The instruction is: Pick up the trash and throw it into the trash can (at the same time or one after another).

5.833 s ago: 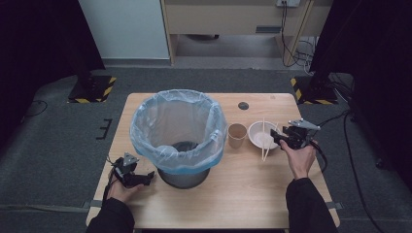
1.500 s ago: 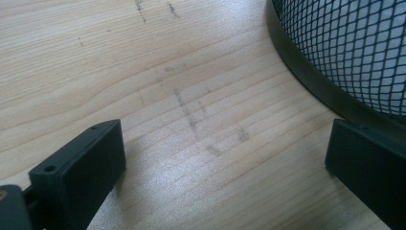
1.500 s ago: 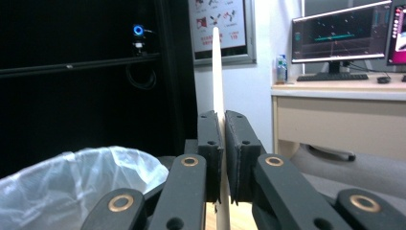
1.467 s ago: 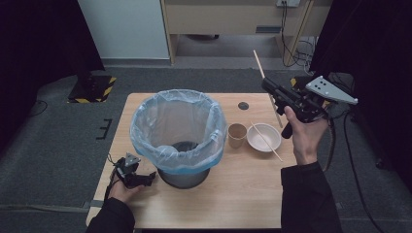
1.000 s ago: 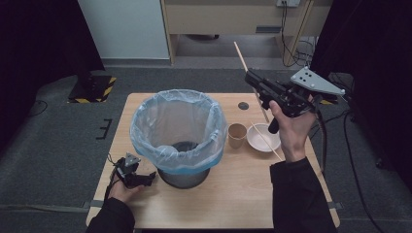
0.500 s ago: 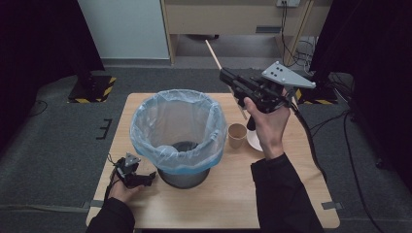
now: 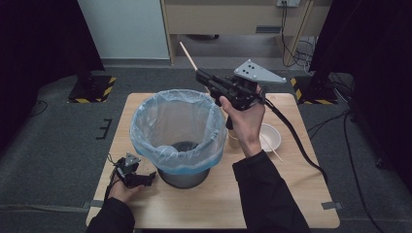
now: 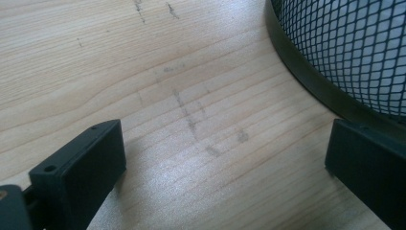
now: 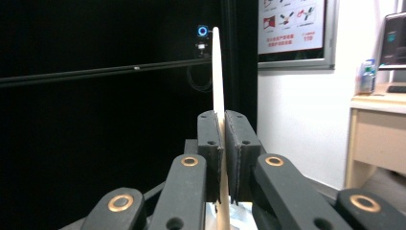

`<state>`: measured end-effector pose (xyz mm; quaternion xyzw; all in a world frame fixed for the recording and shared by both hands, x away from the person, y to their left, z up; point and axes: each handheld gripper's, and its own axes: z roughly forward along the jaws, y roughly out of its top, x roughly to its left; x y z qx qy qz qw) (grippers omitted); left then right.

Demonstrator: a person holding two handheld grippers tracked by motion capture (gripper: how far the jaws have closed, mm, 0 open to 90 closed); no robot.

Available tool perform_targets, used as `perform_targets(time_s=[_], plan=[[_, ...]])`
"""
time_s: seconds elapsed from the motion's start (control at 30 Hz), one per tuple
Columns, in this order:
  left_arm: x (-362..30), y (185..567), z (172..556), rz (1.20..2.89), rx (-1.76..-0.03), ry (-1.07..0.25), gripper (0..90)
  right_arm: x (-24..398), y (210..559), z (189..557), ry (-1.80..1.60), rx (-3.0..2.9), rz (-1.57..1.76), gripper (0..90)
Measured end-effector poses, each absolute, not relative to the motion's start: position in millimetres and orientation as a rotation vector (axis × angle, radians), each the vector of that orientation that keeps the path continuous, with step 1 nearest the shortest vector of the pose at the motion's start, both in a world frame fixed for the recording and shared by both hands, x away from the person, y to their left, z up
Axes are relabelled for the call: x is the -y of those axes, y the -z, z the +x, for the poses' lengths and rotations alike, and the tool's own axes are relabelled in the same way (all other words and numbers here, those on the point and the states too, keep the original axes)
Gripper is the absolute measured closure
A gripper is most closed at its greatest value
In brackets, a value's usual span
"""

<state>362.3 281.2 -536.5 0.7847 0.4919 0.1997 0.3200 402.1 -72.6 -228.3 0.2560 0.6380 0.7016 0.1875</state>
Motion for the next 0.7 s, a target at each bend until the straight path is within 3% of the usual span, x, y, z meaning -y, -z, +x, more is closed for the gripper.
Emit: perform_targets(time_s=[0.23,0.37,0.7], plan=[[-281,537,362,2.062,-1.293,-0.525,0.0,57,241,407,-1.965,-1.839,0.732,85.8],[-281,537,362,2.062,-1.293,-0.525,0.0,45,250,411,-1.989,-1.881,0.761,71.5],[-281,537,362,2.062,-1.293,-0.526,0.0,65,235,411,-1.926,-1.825,0.771,59.6]])
